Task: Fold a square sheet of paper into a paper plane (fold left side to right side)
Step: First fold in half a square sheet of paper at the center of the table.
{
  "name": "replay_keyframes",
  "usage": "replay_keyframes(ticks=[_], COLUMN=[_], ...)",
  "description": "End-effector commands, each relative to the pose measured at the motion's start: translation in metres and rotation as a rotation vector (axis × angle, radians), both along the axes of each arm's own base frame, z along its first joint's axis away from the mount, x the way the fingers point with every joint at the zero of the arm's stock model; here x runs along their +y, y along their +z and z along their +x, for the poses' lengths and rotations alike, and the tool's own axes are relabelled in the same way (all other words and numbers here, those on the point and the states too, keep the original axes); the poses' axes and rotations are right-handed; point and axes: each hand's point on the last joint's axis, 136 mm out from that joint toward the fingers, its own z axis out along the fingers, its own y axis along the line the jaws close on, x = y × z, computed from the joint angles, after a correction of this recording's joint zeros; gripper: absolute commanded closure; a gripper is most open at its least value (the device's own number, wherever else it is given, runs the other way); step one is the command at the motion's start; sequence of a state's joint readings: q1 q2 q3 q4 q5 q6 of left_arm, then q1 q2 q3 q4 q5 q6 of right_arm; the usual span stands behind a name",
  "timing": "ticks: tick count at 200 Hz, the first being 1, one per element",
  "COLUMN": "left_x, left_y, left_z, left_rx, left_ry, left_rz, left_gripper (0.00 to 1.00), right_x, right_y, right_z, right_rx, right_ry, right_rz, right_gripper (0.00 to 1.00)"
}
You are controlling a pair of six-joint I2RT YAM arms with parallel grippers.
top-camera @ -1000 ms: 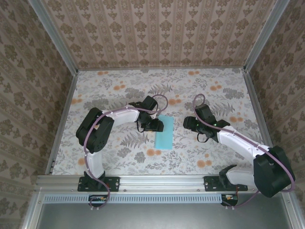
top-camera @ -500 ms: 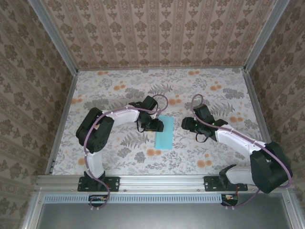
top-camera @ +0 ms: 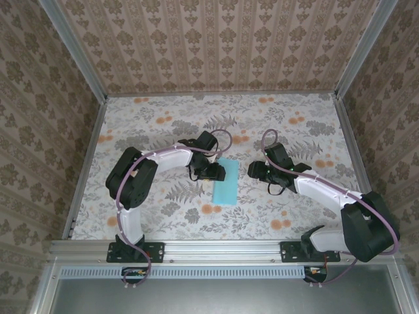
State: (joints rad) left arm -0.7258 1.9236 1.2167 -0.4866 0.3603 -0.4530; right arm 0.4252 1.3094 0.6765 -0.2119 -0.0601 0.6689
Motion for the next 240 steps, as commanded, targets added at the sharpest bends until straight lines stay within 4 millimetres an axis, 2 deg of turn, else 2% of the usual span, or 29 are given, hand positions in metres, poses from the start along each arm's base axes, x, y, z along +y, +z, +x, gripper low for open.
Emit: replay_keyframes(ticks=[1, 74, 134, 139, 159, 240], left_x=[-0.007, -0.007, -0.007, -0.007, -0.006, -0.005], left_y=[-0.039, -0.040, -0.041, -0.041, -0.041, -0.040], left_z=[-0.020, -0.020, -0.020, -0.020, -0.020, -0.021], left_rx=[0.046, 0.044, 0.045, 0.047, 0.049, 0.048], left_ry=[-0.075, -0.075, -0.071, -0.069, -0.065, -0.074], left_rz=[0.033, 0.037, 0.039, 0.039, 0.040, 0.042], left_gripper=[0.48, 0.48, 0.48, 0.47, 0.48, 0.48], right_x=[0.002, 0.005, 0.028, 0.029, 0.033, 0.033], right_y=[0.000, -0.001, -0.003, -0.012, -0.013, -0.014], right_z=[0.003, 0.002, 0.004, 0.003, 0.005, 0.003], right_rx=[0.004, 0.011, 0.028, 0.052, 0.056, 0.057], right_ry=[-0.005, 0.006, 0.057, 0.059, 0.067, 0.068], right_rz=[0.012, 0.026, 0.097, 0.089, 0.088, 0.078], right_gripper=[0.46, 0.46, 0.52, 0.52, 0.52, 0.53])
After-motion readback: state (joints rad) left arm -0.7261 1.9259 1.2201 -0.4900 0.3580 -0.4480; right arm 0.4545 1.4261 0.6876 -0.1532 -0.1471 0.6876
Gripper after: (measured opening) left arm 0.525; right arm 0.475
